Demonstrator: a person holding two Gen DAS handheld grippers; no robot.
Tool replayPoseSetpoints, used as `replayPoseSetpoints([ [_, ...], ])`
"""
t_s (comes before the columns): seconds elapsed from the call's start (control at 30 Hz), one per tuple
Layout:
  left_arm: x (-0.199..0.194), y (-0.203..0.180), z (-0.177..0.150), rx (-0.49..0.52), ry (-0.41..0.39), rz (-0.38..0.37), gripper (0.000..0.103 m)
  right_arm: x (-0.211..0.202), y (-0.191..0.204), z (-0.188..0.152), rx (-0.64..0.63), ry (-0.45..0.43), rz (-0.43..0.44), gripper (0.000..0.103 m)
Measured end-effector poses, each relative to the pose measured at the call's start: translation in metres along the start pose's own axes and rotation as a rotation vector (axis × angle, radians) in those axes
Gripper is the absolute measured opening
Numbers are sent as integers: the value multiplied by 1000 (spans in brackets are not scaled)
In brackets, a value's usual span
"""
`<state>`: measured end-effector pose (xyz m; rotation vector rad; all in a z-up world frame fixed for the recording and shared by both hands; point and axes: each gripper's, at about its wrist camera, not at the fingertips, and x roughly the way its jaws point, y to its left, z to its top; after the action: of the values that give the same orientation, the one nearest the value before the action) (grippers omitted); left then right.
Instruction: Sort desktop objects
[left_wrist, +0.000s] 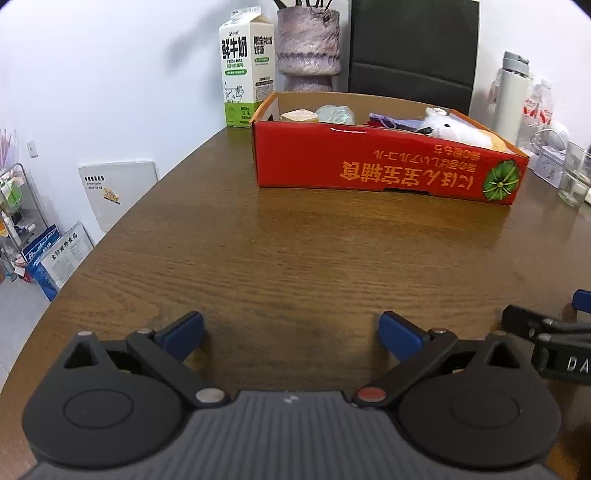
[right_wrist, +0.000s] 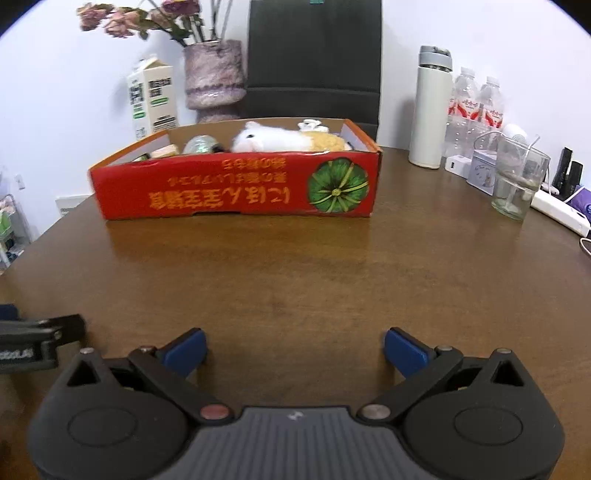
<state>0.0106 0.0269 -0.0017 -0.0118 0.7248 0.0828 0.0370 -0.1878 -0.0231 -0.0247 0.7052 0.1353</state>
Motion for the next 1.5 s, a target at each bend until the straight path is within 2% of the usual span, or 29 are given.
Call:
replayPoseSetpoints([
  [0.2, -1, -5, -3, 20, -15, -34, 103, -12, 7, -9, -12, 0, 13, 103],
  [0.37, 0, -6, -3, 14, -17, -28, 103, -13, 10, -10, -33, 0, 37, 103],
  [0.63, 1, -8, -3, -1, -26, -10, 103, -11, 9, -8, -18, -1, 21, 103],
  [1.5, 0, -8, -4, 9, -25, -22, 103, -11, 9, -8, -18, -1, 21, 103],
])
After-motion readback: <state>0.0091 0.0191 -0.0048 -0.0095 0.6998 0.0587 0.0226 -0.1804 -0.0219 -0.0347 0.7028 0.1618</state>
